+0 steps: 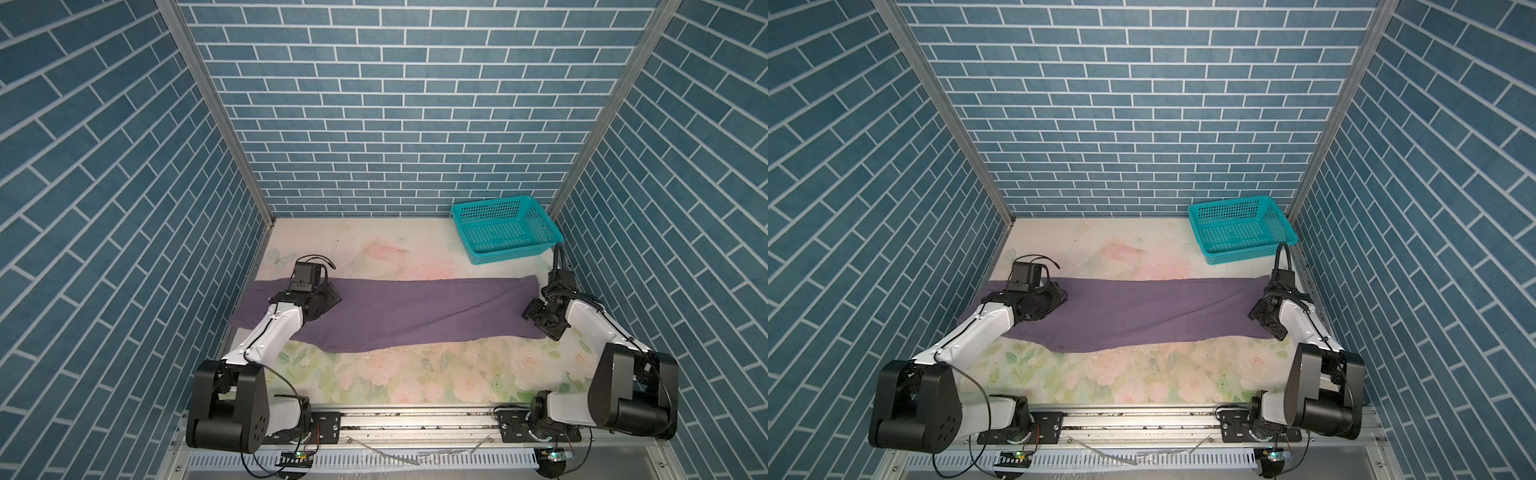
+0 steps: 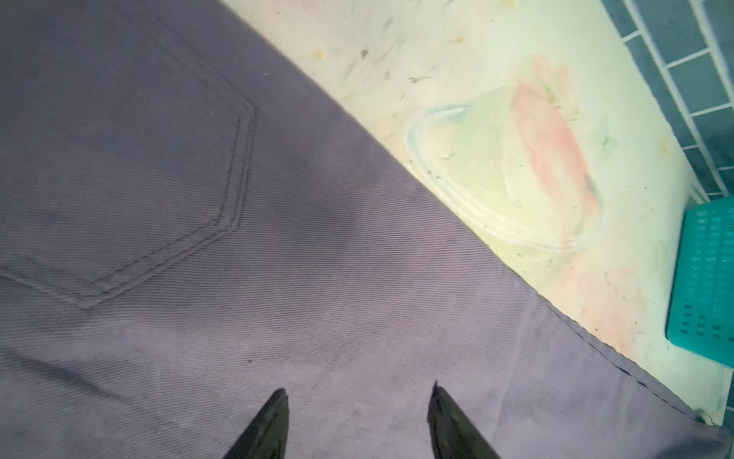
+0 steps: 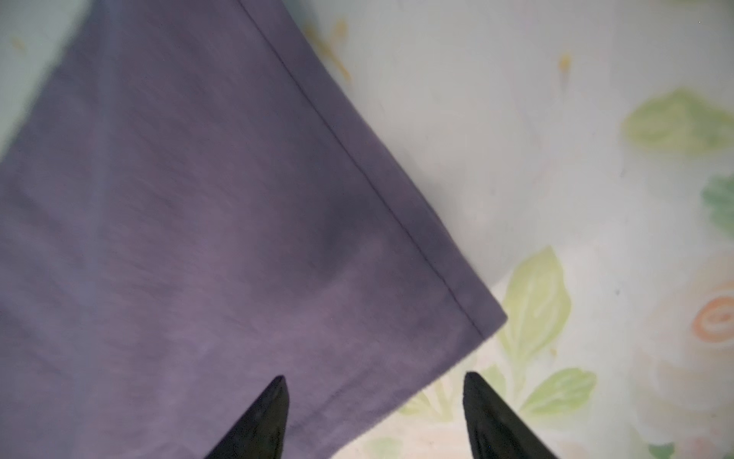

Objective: Fold and stack the trousers
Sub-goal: Smooth out the trousers at the center of the table, then fold the trousers at the center of the table.

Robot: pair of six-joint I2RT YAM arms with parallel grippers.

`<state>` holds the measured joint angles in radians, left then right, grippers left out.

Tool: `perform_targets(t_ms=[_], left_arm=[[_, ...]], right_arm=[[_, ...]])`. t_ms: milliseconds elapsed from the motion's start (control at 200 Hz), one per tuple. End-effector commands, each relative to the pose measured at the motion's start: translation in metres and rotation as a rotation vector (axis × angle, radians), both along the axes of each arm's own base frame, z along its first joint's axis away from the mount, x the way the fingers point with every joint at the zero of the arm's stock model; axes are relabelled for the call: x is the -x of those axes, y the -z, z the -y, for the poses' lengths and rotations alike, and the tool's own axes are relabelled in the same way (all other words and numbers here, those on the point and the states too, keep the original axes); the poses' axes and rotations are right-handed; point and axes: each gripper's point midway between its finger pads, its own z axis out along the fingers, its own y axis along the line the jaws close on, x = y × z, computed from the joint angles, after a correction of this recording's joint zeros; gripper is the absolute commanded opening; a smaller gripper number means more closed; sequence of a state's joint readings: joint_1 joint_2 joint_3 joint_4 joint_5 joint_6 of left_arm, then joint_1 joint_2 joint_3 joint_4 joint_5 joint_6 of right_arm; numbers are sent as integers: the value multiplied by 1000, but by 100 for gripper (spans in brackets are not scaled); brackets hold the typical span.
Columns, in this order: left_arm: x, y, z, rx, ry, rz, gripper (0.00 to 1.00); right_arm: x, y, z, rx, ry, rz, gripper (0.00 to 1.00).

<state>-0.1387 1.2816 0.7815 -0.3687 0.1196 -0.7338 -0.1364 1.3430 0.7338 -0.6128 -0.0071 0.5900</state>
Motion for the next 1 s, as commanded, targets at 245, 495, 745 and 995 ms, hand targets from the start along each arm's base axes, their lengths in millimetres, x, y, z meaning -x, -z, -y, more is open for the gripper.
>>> perform_targets(t_ms=[245, 495, 745, 995], left_arm=[[18, 14, 22, 14, 40, -45, 59], [15, 19, 34, 27, 75, -47, 59], [13, 15, 50, 40, 119, -38, 58], [5, -10, 108, 11, 251, 15, 56]], right_arm=[[9, 26, -9, -79, 101, -44, 71], [-8, 37, -3, -65, 140, -21, 41], [-18, 30, 0, -57, 111, -1, 0], [-11, -58, 50, 172, 187, 176, 0]])
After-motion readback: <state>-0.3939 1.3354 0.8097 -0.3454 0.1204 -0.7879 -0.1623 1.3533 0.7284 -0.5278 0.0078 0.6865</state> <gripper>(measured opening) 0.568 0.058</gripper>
